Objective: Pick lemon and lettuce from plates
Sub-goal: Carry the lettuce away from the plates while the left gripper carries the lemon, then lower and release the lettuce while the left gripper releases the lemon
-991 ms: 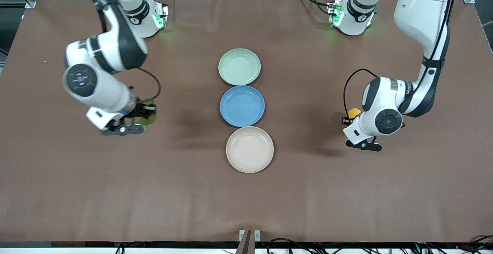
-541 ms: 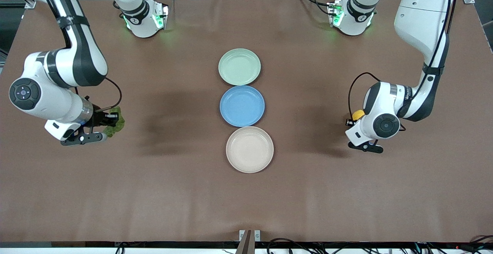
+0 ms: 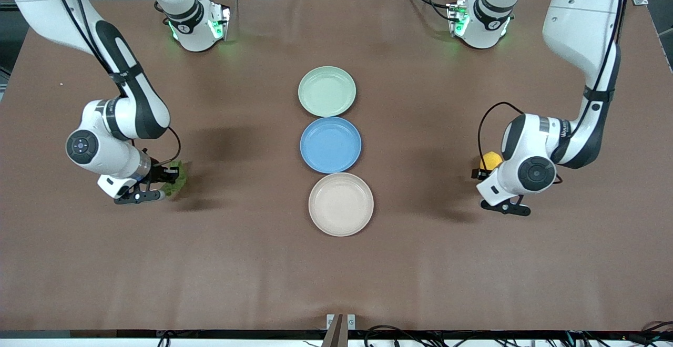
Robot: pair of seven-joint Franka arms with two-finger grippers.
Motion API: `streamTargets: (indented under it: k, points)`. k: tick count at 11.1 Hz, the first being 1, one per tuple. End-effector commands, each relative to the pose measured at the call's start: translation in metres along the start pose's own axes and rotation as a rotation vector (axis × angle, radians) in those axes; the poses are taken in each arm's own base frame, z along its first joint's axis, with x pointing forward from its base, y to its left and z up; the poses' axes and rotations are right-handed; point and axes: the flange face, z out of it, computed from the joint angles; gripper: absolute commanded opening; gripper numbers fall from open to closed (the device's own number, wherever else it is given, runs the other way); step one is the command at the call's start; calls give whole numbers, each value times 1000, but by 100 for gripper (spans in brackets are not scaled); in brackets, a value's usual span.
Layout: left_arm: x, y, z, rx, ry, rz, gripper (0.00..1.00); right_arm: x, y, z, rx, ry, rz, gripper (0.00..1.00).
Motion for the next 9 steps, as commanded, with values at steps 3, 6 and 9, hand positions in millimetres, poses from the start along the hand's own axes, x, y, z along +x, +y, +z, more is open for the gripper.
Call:
streamTargets:
  k: [3,6,9]
  points:
    - [-27,-23,-118,12,119,-56,100,-1,12,13,-2,14,7,8]
    - [-62,-32,-186,-45,159,-96,100,-7,17,9,-18,-1,16,100]
    - [-92,-25,-238,-96,207,-171,100,1,21,-31,-42,29,21,100]
